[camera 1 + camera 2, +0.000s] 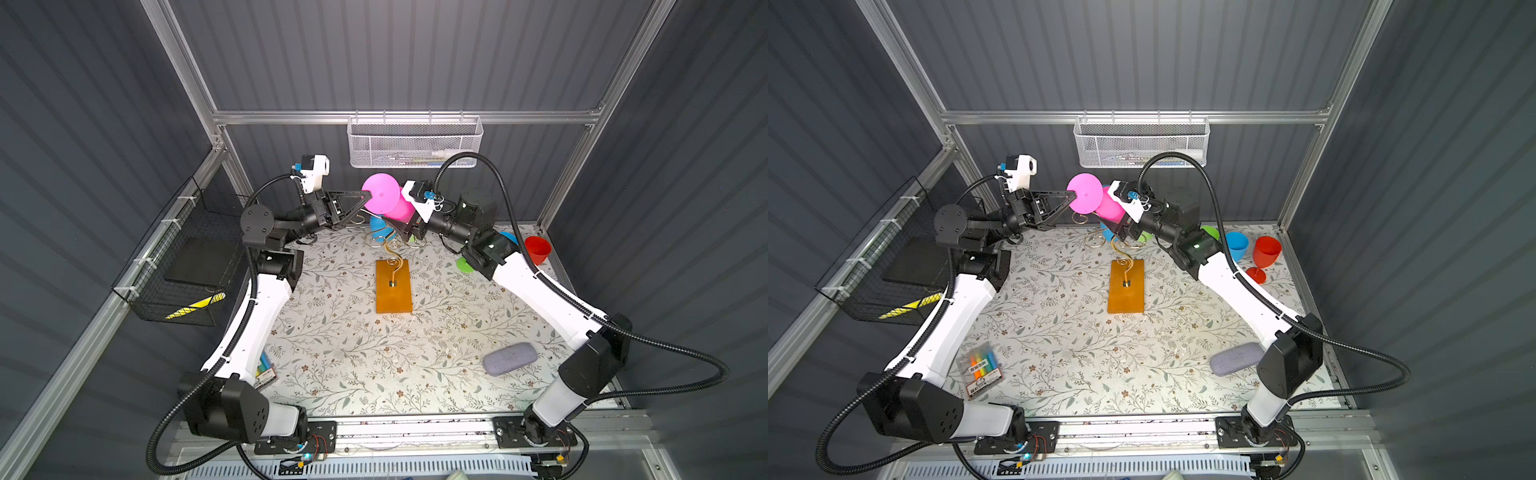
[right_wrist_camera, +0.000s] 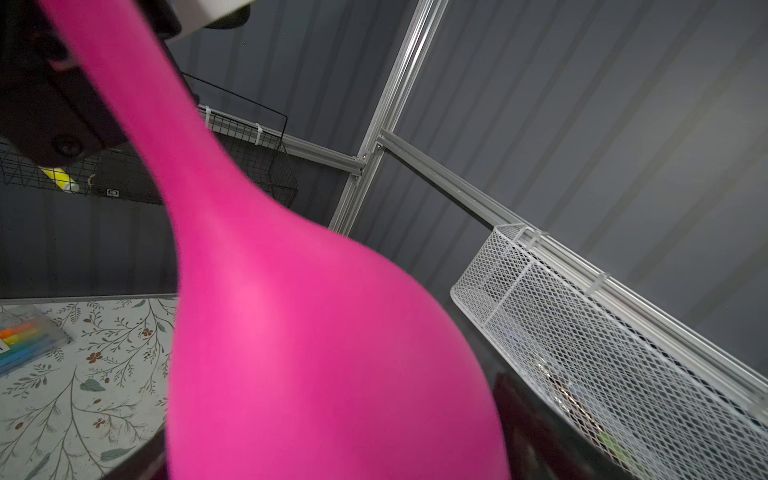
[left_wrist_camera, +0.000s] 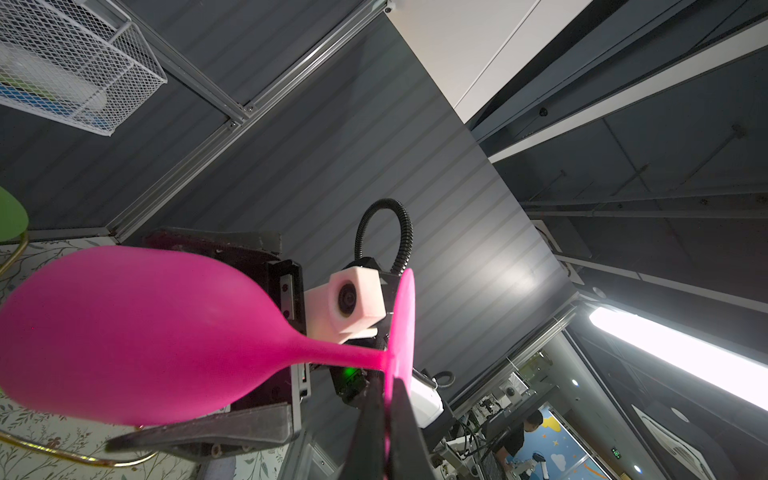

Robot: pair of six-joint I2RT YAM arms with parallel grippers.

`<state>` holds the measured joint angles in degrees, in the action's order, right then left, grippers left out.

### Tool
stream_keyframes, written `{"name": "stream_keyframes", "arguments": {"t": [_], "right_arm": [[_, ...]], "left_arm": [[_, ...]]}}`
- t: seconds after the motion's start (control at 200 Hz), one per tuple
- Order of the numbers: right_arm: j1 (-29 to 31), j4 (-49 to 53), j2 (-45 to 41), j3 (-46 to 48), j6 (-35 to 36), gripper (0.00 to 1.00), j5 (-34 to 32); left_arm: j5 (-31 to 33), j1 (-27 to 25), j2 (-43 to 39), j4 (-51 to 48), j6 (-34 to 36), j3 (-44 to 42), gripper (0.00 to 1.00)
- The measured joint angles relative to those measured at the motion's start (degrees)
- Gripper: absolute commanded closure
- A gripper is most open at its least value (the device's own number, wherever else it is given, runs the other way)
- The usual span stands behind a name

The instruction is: Take the wine glass off the wine glass rack

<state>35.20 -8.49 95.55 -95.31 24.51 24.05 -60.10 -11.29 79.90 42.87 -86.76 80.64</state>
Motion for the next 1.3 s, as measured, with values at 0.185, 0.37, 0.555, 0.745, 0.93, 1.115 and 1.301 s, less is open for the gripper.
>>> {"name": "stream_keyframes", "arguments": {"t": [0.185, 0.37, 0.555, 0.745, 0.93, 1.115, 1.301], "right_arm": [[0.39, 0.37, 0.04, 0.11, 0.24, 0.19, -0.46], [0.7, 1.7, -1.2, 1.9, 0.57, 0.25, -2.75], [1.03, 7.48, -4.07, 2.43, 0.57, 0.28, -6.86], [1.03, 14.86, -8.28, 2.73, 0.55, 0.31, -11.47], [1.03, 22.23, -12.2, 2.78, -0.87, 0.33, -15.58], [1.03, 29.07, -16.41, 2.78, -3.04, 0.35, -18.6], [1.03, 37.57, -16.72, 0.55, -5.51, 0.36, -20.92]], "left_arm": [[0.13, 0.0, 0.15, 0.02, 0.0, 0.0, 1.0], [0.04, -0.02, 1.03, -0.46, 0.28, 0.0, 0.94], [0.37, -0.04, 1.36, -2.99, 4.04, 0.0, 0.62], [1.46, -0.04, 1.33, -11.58, 13.99, 1.07, 0.45], [4.94, -0.04, -0.07, -25.22, 28.55, 2.14, 0.37], [11.13, -0.04, -0.66, -32.7, 42.47, 2.12, 0.36], [15.98, -0.39, -3.1, -33.11, 59.89, -2.21, 0.41]]}}
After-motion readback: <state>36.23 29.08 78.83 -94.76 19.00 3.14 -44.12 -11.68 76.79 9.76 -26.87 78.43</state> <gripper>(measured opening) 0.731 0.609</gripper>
